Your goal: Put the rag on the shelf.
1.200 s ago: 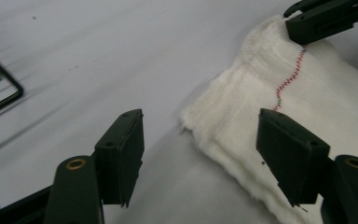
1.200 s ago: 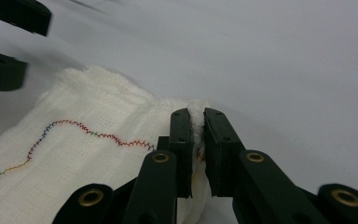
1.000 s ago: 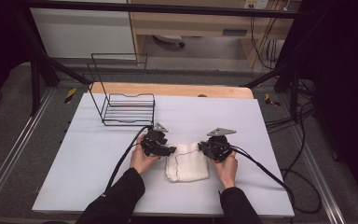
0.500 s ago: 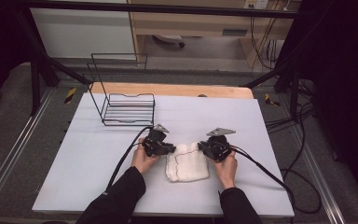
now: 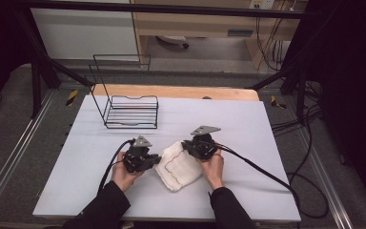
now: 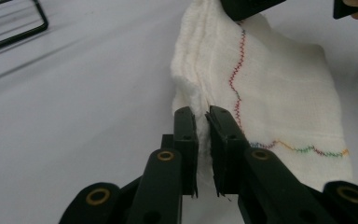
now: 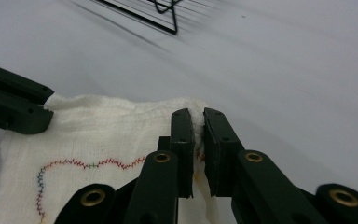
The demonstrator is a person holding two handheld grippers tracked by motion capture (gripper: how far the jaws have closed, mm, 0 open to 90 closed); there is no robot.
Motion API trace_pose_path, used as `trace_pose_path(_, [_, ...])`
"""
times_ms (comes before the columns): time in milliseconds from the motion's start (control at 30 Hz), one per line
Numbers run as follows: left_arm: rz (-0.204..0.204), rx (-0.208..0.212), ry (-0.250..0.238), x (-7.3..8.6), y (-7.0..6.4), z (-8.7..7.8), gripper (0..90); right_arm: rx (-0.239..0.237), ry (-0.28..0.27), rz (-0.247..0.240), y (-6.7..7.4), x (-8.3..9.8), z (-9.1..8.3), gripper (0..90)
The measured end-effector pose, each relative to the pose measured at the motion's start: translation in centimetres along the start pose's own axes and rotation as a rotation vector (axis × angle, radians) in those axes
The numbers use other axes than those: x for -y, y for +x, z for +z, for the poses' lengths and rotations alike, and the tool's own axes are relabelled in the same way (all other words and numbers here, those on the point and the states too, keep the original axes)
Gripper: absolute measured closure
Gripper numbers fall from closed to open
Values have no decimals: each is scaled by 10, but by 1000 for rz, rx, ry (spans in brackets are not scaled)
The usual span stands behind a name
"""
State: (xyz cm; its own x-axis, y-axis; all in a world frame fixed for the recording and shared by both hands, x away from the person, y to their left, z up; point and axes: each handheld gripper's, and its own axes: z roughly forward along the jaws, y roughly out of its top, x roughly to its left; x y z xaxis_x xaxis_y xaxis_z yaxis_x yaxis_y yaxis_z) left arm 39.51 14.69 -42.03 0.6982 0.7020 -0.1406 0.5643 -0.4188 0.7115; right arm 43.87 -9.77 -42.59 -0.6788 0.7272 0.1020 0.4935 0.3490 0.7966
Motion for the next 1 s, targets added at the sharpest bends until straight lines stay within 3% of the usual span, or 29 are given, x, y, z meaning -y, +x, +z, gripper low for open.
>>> trace_pose_path(200, [-40,-75,-12,23,-2,-27,809,-51,3,-52,21,-12,23,830])
trace_pose_path(433, [-98,-91,-13,50,-2,-41,796,-108,24,-111,47,-23,52,829])
trace_pose_path(567, [-97,-97,10,56,0,-37,784,-122,34,-109,54,-21,64,826])
trace_pose_path(667, [-75,-101,18,55,1,-37,739,-123,39,-98,54,-18,67,813])
trace_pose_path(800, [-56,-90,-11,47,7,-44,572,-110,16,-97,53,-23,60,658])
trace_pose_path(900, [-49,-80,-21,35,15,-46,459,-80,-22,-92,49,-28,42,472])
trace_pose_path(1000, [-59,-74,-29,20,26,-41,380,-55,-22,-51,39,-27,21,372])
